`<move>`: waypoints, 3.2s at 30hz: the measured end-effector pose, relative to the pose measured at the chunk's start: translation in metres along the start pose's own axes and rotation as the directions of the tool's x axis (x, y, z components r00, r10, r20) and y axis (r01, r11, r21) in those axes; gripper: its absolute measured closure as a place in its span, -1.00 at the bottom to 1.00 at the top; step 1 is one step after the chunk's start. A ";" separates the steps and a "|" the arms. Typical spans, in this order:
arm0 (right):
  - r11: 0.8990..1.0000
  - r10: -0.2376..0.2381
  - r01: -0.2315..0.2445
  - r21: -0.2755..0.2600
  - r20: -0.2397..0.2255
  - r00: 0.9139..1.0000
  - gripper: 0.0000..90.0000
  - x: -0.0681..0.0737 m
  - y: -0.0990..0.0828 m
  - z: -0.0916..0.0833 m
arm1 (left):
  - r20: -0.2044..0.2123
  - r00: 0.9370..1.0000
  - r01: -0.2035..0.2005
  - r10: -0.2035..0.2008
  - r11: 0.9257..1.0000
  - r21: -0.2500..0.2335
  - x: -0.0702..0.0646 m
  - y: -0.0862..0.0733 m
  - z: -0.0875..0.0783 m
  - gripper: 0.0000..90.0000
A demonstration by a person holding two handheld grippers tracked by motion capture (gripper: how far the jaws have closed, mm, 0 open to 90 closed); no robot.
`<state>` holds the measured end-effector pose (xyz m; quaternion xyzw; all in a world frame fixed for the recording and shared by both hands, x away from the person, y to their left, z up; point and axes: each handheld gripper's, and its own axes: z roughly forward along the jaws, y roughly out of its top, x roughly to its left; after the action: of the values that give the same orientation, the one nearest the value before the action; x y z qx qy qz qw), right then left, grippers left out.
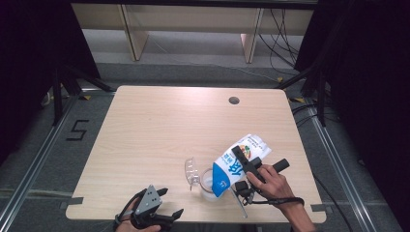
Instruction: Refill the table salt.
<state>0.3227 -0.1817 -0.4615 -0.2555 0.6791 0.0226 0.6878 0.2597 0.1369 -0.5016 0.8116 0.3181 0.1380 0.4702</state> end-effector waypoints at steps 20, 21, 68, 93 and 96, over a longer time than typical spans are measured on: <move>1.000 0.002 -0.002 0.000 -0.001 1.000 0.73 -0.001 0.000 0.000 | -0.003 1.000 0.004 -0.004 1.000 0.000 0.000 0.000 0.000 -0.66; 1.000 -0.004 0.004 -0.003 -0.002 1.000 0.73 -0.001 0.000 0.001 | -0.003 1.000 0.003 -0.003 1.000 0.000 0.000 0.000 0.000 -0.66; 0.995 0.087 -0.089 -0.042 -0.041 0.995 0.76 -0.001 -0.003 0.004 | -0.003 1.000 0.000 0.000 1.000 0.000 0.000 0.000 0.000 -0.66; 0.914 0.387 -0.401 -0.058 -0.172 0.906 0.77 0.000 -0.013 0.007 | -0.003 1.000 -0.002 0.002 1.000 -0.001 0.000 0.000 0.000 -0.66; 0.893 0.433 -0.447 -0.048 -0.178 0.884 0.77 0.001 -0.015 0.007 | -0.004 1.000 0.002 -0.002 1.000 0.000 0.000 0.000 0.000 -0.66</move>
<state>0.3346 -0.1926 -0.4579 -0.1256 0.7713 0.1868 0.5953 0.2595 0.1371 -0.5015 0.8111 0.3196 0.1391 0.4698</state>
